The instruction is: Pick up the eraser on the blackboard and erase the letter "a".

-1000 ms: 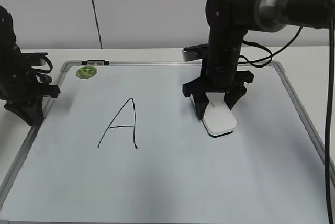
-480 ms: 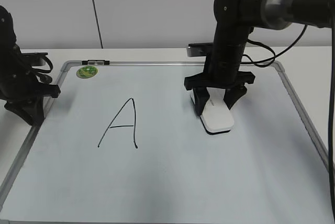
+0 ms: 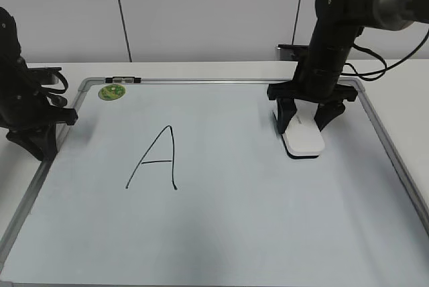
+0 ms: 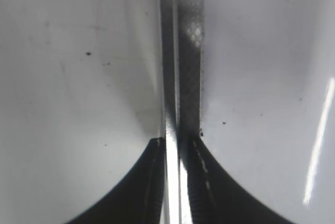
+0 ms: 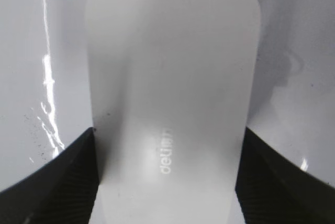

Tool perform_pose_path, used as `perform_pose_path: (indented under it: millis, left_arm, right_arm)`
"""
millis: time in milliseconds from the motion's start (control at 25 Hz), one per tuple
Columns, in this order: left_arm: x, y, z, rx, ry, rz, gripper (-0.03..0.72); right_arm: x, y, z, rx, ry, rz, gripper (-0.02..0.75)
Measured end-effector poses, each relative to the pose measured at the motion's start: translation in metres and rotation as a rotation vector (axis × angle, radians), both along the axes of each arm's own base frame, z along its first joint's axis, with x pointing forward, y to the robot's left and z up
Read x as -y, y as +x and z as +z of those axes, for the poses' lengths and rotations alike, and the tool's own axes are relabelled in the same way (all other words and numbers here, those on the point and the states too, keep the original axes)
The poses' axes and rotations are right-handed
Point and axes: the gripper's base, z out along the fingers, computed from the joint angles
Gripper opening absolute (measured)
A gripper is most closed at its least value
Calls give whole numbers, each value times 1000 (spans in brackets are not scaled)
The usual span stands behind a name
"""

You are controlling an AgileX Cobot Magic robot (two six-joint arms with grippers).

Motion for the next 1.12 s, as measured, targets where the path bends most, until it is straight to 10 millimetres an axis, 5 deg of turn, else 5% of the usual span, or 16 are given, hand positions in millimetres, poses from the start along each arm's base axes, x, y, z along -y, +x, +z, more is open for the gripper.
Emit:
perform_pose_path:
  millis: [200,400,560,760,1120]
  left_arm:
    - [0,0,0,-2,0,0,109]
    - [0,0,0,-2,0,0,111]
    - [0,0,0,-2,0,0,115]
    - [0,0,0,-2,0,0,118]
    - [0,0,0,-2,0,0,118]
  right_arm:
    - [11,-2,20,56,-53,6,529]
    - [34,-11,89,218,-99,-19,529]
    - [69,-18,109,247,-101,-102,529]
    - [118,-34,89,145,-112,-210,529]
    - [114,-56,50,-10,-48,-155,529]
